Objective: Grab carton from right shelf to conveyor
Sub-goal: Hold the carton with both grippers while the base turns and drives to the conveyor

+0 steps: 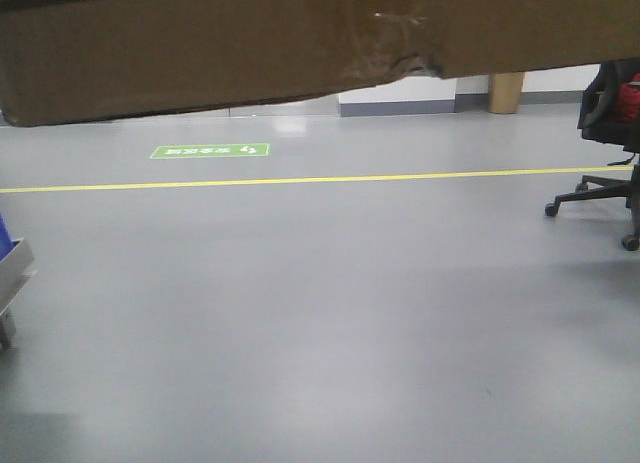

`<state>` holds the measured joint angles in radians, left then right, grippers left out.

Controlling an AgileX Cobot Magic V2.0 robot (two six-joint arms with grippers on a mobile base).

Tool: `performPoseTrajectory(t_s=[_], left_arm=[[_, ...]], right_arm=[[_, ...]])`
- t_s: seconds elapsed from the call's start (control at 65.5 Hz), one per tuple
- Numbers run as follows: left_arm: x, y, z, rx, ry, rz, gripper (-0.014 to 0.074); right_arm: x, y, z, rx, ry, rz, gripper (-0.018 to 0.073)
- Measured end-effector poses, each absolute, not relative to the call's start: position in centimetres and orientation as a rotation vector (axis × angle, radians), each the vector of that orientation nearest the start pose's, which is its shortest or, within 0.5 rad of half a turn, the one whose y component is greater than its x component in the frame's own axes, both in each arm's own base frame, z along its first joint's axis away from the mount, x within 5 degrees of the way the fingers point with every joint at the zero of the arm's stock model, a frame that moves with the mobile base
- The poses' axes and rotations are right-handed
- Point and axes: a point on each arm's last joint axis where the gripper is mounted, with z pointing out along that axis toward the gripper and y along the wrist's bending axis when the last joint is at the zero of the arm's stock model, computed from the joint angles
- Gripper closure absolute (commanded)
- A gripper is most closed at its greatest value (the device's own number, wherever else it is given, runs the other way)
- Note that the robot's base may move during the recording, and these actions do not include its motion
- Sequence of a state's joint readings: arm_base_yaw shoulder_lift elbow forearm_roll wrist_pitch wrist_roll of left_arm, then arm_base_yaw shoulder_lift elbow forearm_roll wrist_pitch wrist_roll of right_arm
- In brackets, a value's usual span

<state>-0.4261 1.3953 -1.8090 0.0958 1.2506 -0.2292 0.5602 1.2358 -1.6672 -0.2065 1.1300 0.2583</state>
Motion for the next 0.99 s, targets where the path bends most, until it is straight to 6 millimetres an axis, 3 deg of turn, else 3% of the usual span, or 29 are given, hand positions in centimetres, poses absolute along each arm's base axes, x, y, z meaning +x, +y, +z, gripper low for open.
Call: performPoseTrajectory(t_s=[0.993], left_arm=[[24.44,-10.14,48.58,0.217,2.314,-0.206,0.0605]], right_arm=[[19.89,10.48,49.51,-0.316,2.145,0.218,0.0627]])
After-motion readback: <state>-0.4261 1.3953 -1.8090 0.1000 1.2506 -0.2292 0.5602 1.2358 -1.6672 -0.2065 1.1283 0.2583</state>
